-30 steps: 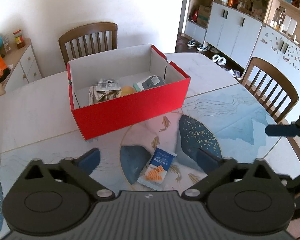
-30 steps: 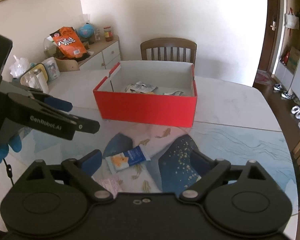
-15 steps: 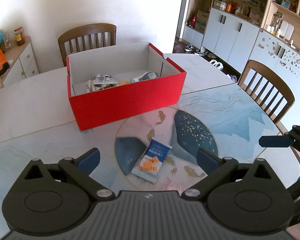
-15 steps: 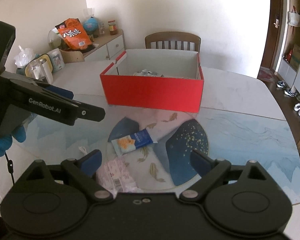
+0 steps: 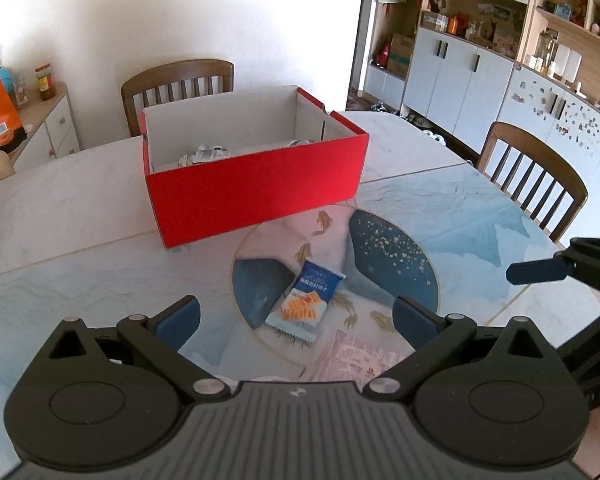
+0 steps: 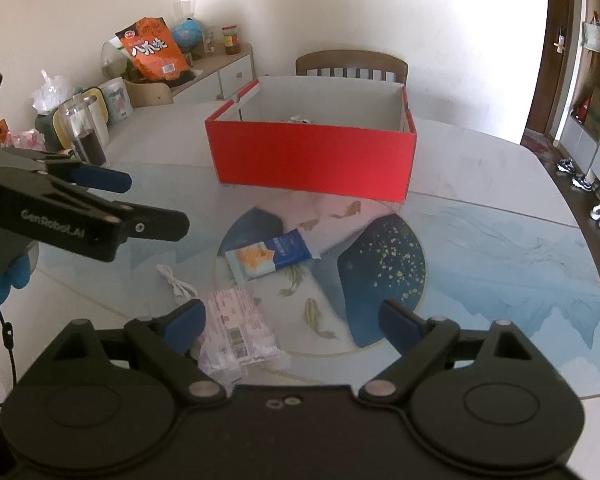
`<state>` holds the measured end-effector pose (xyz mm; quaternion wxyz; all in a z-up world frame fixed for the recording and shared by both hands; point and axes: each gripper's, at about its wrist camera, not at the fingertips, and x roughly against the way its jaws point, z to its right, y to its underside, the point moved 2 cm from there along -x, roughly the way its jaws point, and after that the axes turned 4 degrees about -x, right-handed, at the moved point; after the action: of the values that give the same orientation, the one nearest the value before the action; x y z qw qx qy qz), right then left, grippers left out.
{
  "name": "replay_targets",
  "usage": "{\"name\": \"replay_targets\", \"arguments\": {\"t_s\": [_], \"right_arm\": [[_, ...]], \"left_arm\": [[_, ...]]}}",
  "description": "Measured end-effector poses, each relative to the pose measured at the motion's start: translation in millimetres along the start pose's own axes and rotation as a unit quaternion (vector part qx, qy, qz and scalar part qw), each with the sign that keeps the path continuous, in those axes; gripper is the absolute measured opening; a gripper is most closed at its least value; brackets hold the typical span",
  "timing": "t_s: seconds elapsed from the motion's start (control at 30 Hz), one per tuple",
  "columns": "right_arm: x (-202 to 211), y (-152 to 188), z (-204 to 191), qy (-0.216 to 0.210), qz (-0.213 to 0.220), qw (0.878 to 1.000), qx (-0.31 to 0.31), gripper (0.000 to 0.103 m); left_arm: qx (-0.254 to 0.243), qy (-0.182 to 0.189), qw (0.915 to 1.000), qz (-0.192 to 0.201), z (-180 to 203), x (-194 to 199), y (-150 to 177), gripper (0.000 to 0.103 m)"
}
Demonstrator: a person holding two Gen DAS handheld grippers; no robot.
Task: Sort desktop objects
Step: 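Grasp the black seaweed pack with the left gripper while the right grasps the pink bread bag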
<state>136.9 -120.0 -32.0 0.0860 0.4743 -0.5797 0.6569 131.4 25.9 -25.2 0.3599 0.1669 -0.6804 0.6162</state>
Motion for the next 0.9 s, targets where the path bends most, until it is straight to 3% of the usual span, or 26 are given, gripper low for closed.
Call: {"name": "replay_targets", "arguments": {"t_s": [0.43, 0.9], "right_arm": [[-9, 12, 1, 0.004, -0.009, 1.0, 0.005, 0.09], [-20, 19, 3, 0.004, -0.026, 1.0, 0.004, 0.088]], "left_arm": [[-0.017, -0.002, 0.9999, -0.001, 3, -3, 32, 0.103], [-0.038, 0.031, 0.9988, -0.007, 8, -11, 65, 0.103]]}}
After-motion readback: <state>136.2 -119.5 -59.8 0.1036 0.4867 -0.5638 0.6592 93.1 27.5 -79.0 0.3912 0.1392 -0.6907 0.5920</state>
